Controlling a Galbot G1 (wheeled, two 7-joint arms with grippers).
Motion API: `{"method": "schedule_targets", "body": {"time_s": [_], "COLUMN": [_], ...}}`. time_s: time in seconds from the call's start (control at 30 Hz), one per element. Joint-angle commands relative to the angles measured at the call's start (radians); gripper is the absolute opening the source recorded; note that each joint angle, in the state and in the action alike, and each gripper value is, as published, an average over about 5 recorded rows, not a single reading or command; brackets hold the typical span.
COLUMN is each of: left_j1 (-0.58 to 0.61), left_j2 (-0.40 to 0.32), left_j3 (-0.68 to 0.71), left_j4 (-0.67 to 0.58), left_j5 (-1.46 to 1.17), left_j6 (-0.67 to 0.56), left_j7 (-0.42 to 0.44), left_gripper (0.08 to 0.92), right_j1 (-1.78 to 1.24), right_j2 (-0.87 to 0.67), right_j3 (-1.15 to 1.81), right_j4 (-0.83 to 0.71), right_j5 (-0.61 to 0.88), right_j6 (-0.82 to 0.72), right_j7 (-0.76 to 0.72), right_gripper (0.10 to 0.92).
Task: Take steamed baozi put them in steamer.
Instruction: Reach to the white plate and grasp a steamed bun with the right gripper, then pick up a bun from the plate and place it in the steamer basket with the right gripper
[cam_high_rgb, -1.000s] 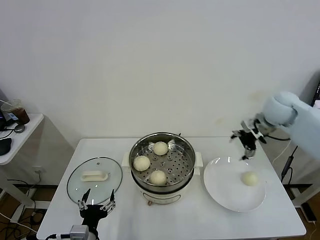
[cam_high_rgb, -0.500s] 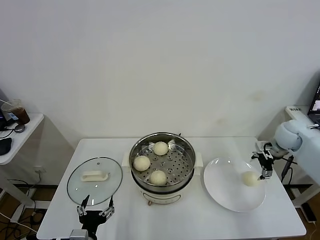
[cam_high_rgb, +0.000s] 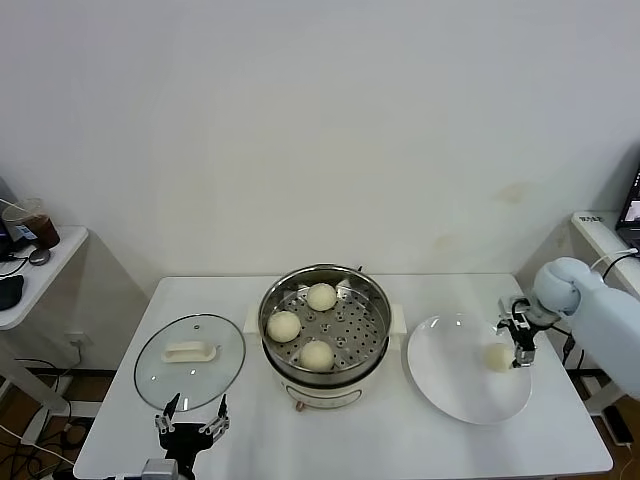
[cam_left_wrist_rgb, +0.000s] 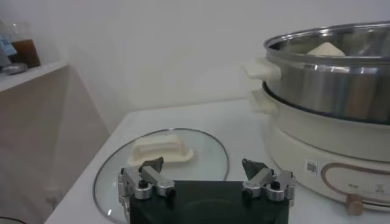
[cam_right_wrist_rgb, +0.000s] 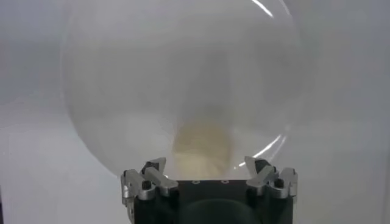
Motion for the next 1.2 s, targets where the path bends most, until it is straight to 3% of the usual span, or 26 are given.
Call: {"method": "schedule_targets", "body": {"time_s": [0.03, 0.47, 0.7, 0.93, 1.2], "left_j1": [-0.001, -0.006, -0.006, -0.006, -0.009], "left_j2": [0.0, 0.0, 0.0, -0.001, 0.0], "left_j3": [0.0, 0.001, 0.006, 0.009, 0.014], "left_j4": [0.008, 0.017, 0.017, 0.014, 0.012], "left_j5": [0.0, 0.001, 0.003, 0.003, 0.006], "left_j6": [0.0, 0.0, 0.0, 0.0, -0.001], "left_j7": [0.0, -0.001, -0.002, -0.002, -0.004], "left_gripper": [0.823, 0.823, 0.823, 0.823, 0.823], "right_j1": [-0.024, -0.03, -0.034, -0.027, 0.018], "right_j2": [0.039, 0.046, 0.045, 0.033, -0.005], "right_j3": [0.013, 0.01, 0.012, 0.013, -0.02], "right_j4": [-0.046, -0.061, -0.062, -0.05, 0.0], "right_j5": [-0.033, -0.05, -0.043, -0.032, 0.034], "right_j6": [0.007, 0.01, 0.004, 0.0, -0.027], "right_j7": [0.013, 0.016, 0.024, 0.023, 0.013], "right_gripper": [0.823, 0.813, 0.713, 0.549, 0.473]}}
